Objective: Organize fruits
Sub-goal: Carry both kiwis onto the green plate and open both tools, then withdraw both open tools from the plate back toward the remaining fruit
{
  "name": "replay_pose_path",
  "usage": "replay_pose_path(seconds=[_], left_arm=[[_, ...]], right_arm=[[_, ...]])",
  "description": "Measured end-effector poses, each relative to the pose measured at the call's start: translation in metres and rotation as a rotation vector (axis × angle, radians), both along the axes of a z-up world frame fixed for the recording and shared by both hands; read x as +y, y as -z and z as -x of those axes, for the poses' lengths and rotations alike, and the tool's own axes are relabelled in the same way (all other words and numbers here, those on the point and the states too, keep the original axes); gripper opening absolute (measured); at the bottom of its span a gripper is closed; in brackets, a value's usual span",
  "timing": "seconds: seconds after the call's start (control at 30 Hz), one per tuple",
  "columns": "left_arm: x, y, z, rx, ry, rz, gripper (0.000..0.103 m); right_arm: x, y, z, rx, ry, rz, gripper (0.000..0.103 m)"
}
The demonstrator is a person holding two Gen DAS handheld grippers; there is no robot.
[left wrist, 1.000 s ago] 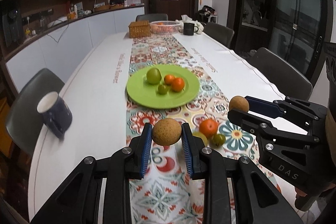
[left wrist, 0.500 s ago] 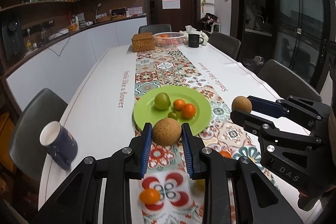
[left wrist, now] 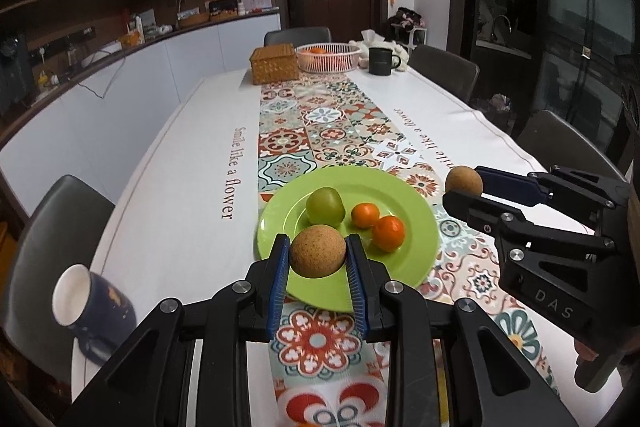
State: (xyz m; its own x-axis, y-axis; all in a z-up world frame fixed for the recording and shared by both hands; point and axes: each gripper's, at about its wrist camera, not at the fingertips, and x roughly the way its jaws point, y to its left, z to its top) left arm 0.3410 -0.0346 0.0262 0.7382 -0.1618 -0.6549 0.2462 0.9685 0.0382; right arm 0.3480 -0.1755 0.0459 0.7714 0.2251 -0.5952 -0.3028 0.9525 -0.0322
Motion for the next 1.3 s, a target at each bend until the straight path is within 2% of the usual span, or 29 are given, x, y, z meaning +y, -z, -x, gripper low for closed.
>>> replay_pose_path(seconds=[0.37,0.57,0.77,0.87,0.9,0.93,0.97,1.1,1.17,1.3], left_arm=[[-0.005,0.045,-0.065,0.149,-0.002,0.003,0.028],[-0.011,0.062,-0.081,0.203,-0.002,0.008,0.028],[-0.010,0.070,-0.092,0.238,-0.020,0.021,0.030],[-0.008,0.070,-0.092,0.237,-0.027,0.017,0.038],[-0.007,0.068,-0.090,0.235,-0.030,0.015,0.038],[-0.005,0.067,-0.089,0.234,-0.031,0.016,0.038],[-0.004,0.066,-0.087,0.232,-0.031,0.016,0.039],[0.002,0.052,-0.070,0.202,-0.048,0.016,0.048],[0.004,0.046,-0.062,0.191,-0.052,0.023,0.051],[0.007,0.031,-0.039,0.156,-0.059,0.025,0.060]], right_arm=[[-0.001,0.037,-0.064,0.108,0.034,0.029,0.031],[-0.003,0.058,-0.085,0.165,0.047,0.019,0.031],[-0.002,0.066,-0.092,0.187,0.049,0.013,0.031],[-0.001,0.065,-0.091,0.183,0.048,0.012,0.033],[-0.001,0.064,-0.091,0.181,0.052,0.011,0.037],[-0.001,0.062,-0.089,0.176,0.059,0.009,0.047],[-0.001,0.060,-0.087,0.167,0.061,0.010,0.050],[-0.003,0.051,-0.074,0.144,0.067,0.018,0.050],[-0.005,0.044,-0.065,0.136,0.064,0.006,0.056],[-0.009,0.032,-0.041,0.106,0.063,-0.006,0.058]])
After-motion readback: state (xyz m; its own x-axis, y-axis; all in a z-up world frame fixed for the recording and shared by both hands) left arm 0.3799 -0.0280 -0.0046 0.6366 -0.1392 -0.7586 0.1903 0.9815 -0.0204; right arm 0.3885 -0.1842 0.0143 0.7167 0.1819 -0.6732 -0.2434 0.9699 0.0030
